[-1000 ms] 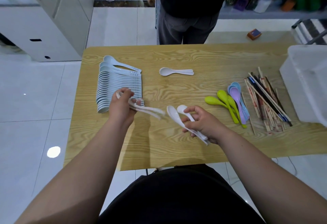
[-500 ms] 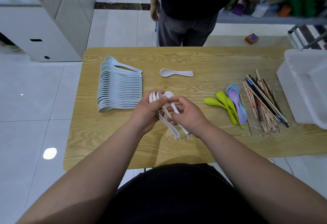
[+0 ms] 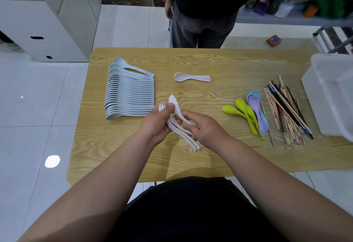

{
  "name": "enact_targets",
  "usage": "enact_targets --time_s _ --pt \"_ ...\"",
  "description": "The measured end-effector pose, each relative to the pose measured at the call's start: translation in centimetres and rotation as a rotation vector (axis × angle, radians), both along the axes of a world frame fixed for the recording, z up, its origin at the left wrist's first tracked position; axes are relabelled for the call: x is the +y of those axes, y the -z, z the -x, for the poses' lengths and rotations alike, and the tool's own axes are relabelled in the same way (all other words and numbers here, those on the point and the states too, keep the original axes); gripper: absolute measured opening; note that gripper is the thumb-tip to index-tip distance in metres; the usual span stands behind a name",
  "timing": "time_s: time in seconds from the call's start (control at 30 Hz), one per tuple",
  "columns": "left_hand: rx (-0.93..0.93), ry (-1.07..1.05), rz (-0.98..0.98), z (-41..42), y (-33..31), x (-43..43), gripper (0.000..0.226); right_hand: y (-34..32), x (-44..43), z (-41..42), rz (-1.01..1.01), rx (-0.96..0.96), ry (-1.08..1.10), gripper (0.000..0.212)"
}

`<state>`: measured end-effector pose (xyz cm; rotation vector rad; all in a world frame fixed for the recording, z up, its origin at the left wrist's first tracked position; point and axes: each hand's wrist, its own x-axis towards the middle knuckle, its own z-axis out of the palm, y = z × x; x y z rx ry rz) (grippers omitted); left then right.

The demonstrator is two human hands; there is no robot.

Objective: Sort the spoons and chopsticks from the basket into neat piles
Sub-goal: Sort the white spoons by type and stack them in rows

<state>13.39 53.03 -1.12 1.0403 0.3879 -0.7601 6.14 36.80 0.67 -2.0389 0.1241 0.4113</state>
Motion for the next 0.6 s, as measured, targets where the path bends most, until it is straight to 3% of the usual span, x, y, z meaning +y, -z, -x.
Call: enact_targets --time_s 0.07,0.13,0.23,0.33,0.47,0.53,0.6 --pt "-0.001 -0.026 0.000 0.0 0.2 -0.3 0.019 0.9 -0.2 -0.2 0.164 -0.008 -0.069 0.046" --pt "-0.011 -0.051 0.011 -0.1 0.6 -0.5 0.019 1.5 -0.3 -0.3 0.191 0.018 -0.109 0.046" --pt "-0.026 -0.061 -0.001 0.1 1.1 -0.8 0.033 2.0 -0.1 0.0 0.023 0.071 -0.080 0.039" --pt "-0.036 -0.099 -0.046 -0.1 1.4 -1.6 0.028 2.7 -0.1 -0.1 -0.260 0.278 0.117 0.021" --pt "-0.014 -0.145 -0.088 -1.1 2.3 -3.0 0.025 4.4 -2.2 -0.3 -0.634 0.609 0.078 0.034" --pt "0.007 -0.163 -0.095 -1.5 2.9 -3.7 0.025 5.3 -3.4 -0.7 -0.695 0.678 0.009 0.033" --pt "0.013 -0.155 -0.114 -2.1 3.6 -4.4 0.023 6.4 -4.5 -1.6 -0.600 0.659 -0.009 0.028"
